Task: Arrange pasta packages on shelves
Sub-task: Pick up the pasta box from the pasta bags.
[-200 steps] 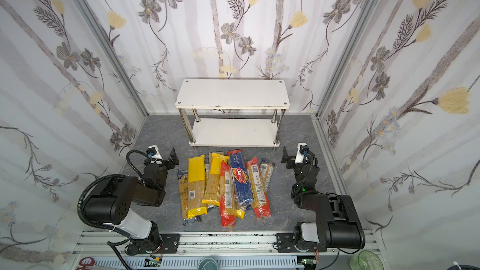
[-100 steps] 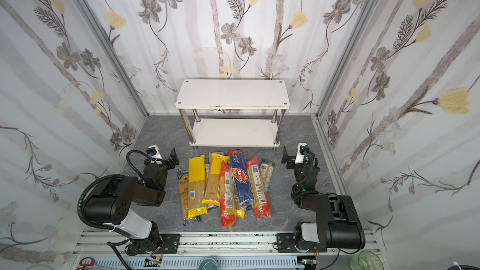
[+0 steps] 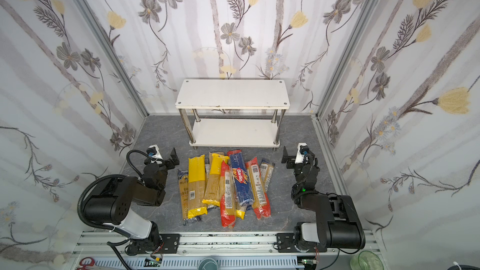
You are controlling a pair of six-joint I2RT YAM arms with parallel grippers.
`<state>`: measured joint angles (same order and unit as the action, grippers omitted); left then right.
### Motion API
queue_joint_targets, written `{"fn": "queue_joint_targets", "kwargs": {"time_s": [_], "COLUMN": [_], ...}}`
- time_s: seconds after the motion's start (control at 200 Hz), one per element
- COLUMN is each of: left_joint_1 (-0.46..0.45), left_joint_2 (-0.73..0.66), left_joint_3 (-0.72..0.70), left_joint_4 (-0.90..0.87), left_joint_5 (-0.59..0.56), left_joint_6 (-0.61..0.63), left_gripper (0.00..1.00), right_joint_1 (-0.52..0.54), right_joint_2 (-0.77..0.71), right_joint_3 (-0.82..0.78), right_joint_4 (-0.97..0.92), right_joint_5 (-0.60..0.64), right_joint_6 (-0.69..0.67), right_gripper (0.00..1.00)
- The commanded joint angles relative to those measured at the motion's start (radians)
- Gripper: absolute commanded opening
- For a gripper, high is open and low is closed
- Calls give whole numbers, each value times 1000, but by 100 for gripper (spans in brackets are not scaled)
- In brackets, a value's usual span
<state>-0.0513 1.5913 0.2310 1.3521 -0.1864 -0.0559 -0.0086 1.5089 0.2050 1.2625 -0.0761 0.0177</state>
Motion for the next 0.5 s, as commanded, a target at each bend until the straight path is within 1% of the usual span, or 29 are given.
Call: {"fn": "queue_joint_targets", "kwargs": {"time_s": [0.0, 0.495], "left_joint_1": [0, 6], "left_joint_2": [-1, -2], "left_joint_3": [5, 8], "left_joint_4": [3, -1], "left_joint_5": [3, 15], "left_joint_6": [3, 1], "left_gripper": [100, 100], "right_joint_1": [1, 1], "right_joint_2": [1, 1], "right_joint_3": [2, 2], "right_joint_4": [36, 37], "right_joint_5": [-4, -3], "right_joint_6": [-5, -5], "right_gripper": [100, 100]}}
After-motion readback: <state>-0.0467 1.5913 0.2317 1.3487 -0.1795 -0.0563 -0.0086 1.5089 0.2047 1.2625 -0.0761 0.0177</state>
